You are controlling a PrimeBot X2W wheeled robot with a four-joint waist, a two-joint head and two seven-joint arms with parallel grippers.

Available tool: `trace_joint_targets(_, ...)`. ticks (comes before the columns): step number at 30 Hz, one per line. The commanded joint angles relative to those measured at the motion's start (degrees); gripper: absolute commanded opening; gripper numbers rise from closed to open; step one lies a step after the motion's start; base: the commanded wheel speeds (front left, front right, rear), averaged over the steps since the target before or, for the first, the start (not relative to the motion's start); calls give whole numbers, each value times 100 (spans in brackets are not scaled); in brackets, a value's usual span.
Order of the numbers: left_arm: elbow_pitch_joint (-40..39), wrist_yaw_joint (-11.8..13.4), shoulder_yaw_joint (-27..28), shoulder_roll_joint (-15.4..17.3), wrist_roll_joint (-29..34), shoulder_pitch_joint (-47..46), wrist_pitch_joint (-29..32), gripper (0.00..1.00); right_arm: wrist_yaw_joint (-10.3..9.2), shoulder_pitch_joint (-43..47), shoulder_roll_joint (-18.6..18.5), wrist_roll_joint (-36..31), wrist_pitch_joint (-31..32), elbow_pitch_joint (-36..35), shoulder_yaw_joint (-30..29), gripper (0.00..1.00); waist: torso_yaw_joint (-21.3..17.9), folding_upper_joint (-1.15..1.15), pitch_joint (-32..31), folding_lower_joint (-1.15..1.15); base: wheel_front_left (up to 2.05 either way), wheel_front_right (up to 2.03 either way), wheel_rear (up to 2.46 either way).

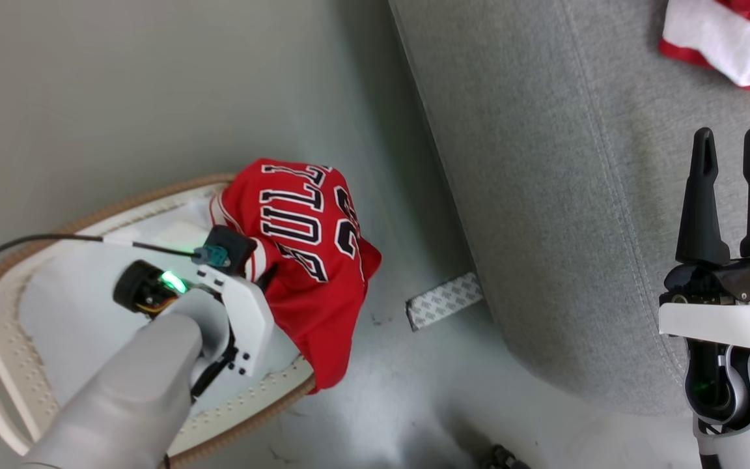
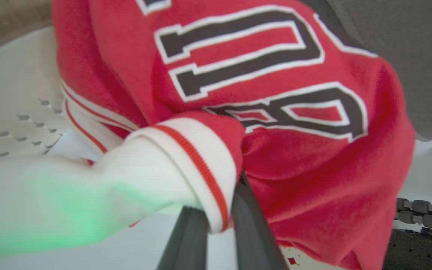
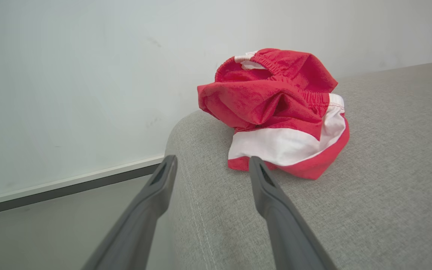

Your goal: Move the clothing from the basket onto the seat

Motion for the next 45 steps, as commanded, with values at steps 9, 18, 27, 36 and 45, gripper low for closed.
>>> trace_joint_targets(9,141,10,-353,-437,-482,311,-723,0,-13,150,11,-424,0,123,-216,100,387,0,-1091,0,0,0,0)
trace_joint_targets(18,-70,11,-598,-835,-981,654,-1266,0,-13,567,-232,-642,0,244,-360,100,823,0,-2493,0,0,0,0)
trace_joint_targets(27,-913,13,-371,-963,-847,775,-1360,0,-13,1130,-420,-557,1,402,-400,100,1378,0,-3654,0,0,0,0)
trace_joint_targets(36,-2160,268,159,-796,-497,929,-1356,0,-13,1530,-544,-445,1,651,-108,100,1743,0,-4493,0,0,0,0)
trace_joint_targets(45,-3041,627,471,-671,-436,156,-1086,0,-13,1775,-527,-374,9,777,210,100,2067,0,-4767,0,0,0,0)
